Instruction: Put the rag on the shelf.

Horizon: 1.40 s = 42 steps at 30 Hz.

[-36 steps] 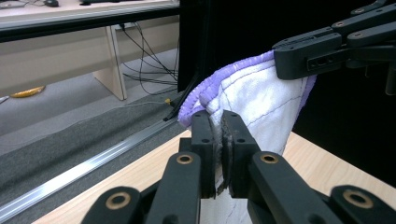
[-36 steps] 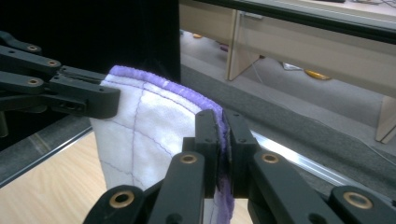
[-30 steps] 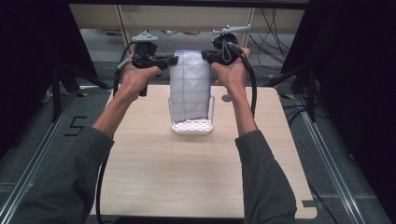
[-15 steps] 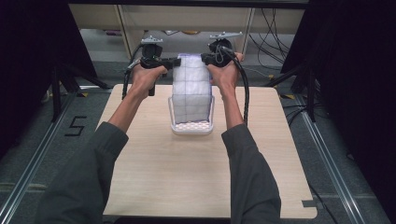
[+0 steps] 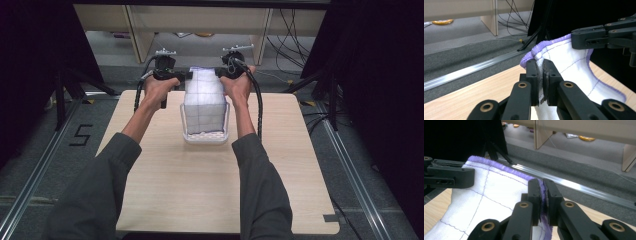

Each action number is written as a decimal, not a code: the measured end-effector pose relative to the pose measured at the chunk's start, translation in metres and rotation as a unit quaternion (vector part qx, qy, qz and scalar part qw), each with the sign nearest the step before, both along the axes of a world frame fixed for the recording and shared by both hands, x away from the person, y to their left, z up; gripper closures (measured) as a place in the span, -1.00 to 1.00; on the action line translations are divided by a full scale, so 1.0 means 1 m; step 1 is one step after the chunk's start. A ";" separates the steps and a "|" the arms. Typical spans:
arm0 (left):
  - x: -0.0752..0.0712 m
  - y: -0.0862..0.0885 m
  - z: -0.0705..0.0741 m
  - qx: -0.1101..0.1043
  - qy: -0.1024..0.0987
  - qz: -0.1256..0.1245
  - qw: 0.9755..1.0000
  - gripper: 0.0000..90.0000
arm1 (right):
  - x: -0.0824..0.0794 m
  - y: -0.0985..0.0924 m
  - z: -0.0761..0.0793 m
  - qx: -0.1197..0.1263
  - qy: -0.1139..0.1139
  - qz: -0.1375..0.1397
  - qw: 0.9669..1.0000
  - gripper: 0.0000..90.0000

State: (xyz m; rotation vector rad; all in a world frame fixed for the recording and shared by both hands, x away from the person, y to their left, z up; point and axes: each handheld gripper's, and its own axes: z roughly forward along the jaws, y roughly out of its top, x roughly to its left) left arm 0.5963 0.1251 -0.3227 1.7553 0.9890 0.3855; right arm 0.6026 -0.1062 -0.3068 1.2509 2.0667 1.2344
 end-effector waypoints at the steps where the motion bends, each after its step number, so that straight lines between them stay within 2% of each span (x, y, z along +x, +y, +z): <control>1: 0.000 -0.001 -0.002 0.001 0.001 -0.002 1.000 0.86 | 0.001 0.000 -0.002 -0.002 0.002 0.000 1.000 0.89; 4: -0.001 -0.003 -0.007 0.010 0.008 -0.006 1.000 0.86 | 0.003 0.000 -0.009 -0.016 0.016 0.003 1.000 0.89; 8: 0.000 -0.004 -0.017 0.018 0.024 -0.005 1.000 0.86 | 0.003 0.000 -0.021 -0.018 0.043 0.000 0.999 0.88; 9: 0.000 -0.004 -0.018 0.020 0.029 -0.006 0.999 0.85 | 0.003 -0.001 -0.023 -0.026 0.048 0.003 0.999 0.88; 10: 0.000 -0.004 -0.020 0.025 0.032 -0.006 0.999 0.85 | 0.005 -0.001 -0.025 -0.026 0.044 0.009 0.999 0.88; 11: 0.000 -0.004 -0.021 0.027 0.033 -0.008 0.999 0.85 | 0.004 0.000 -0.026 -0.022 0.054 0.004 0.998 0.88; 13: 0.000 -0.004 -0.023 0.035 0.037 -0.010 0.999 0.85 | 0.005 -0.001 -0.029 -0.031 0.058 0.007 0.998 0.88; 14: 0.000 -0.005 -0.024 0.031 0.040 -0.010 0.999 0.85 | 0.006 -0.001 -0.030 -0.029 0.066 0.011 0.997 0.88; 17: 0.000 -0.005 -0.028 0.045 0.049 -0.013 0.998 0.85 | 0.007 -0.001 -0.035 -0.034 0.075 0.015 0.996 0.88; 21: 0.000 -0.004 -0.035 0.049 0.059 -0.014 0.997 0.85 | 0.007 -0.001 -0.040 -0.034 0.082 0.011 0.996 0.85; 22: 0.000 -0.003 -0.036 0.048 0.063 -0.015 0.997 0.84 | 0.008 -0.001 -0.041 -0.041 0.078 0.019 0.996 0.84; 24: 0.000 -0.002 -0.039 0.046 0.071 -0.016 0.996 0.83 | 0.009 -0.001 -0.043 -0.047 0.084 0.023 0.995 0.82; 26: 0.000 -0.002 -0.041 0.050 0.073 -0.013 0.996 0.81 | 0.008 0.001 -0.045 -0.043 0.096 0.017 0.994 0.80; 28: 0.000 -0.001 -0.042 0.048 0.078 -0.009 0.996 0.67 | 0.008 0.000 -0.045 -0.047 0.097 0.017 0.994 0.69; 29: 0.000 0.000 -0.041 0.040 0.079 -0.008 0.996 0.58 | 0.008 0.000 -0.045 -0.046 0.094 0.008 0.994 0.63; 32: -0.002 0.004 -0.037 0.036 0.076 -0.003 0.996 0.42 | 0.009 -0.003 -0.043 -0.042 0.094 -0.007 0.995 0.45; 33: -0.003 0.005 -0.036 0.034 0.074 -0.004 0.997 0.41 | 0.010 -0.006 -0.042 -0.050 0.085 -0.003 0.995 0.45; 34: -0.003 0.005 -0.036 0.034 0.074 -0.004 0.997 0.39 | 0.010 -0.006 -0.042 -0.050 0.085 -0.003 0.995 0.45; 35: -0.004 0.008 -0.033 0.025 0.070 0.000 0.997 0.38 | 0.009 -0.010 -0.039 -0.045 0.093 -0.006 0.995 0.43; 37: -0.005 0.012 -0.030 0.029 0.073 -0.004 0.997 0.33 | 0.007 -0.013 -0.037 -0.040 0.095 -0.019 0.994 0.42; 38: -0.006 0.011 -0.030 0.021 0.072 0.001 0.997 0.31 | 0.008 -0.016 -0.036 -0.048 0.085 -0.015 0.995 0.41; 39: -0.007 0.012 -0.028 0.023 0.072 0.002 0.997 0.29 | 0.006 -0.017 -0.034 -0.037 0.095 -0.020 0.995 0.41; 41: -0.009 0.013 -0.026 0.020 0.069 0.000 0.997 0.25 | 0.005 -0.020 -0.031 -0.038 0.088 -0.021 0.995 0.40; 42: -0.010 0.014 -0.025 0.023 0.071 0.000 0.997 0.23 | 0.003 -0.020 -0.030 -0.031 0.095 -0.025 0.995 0.39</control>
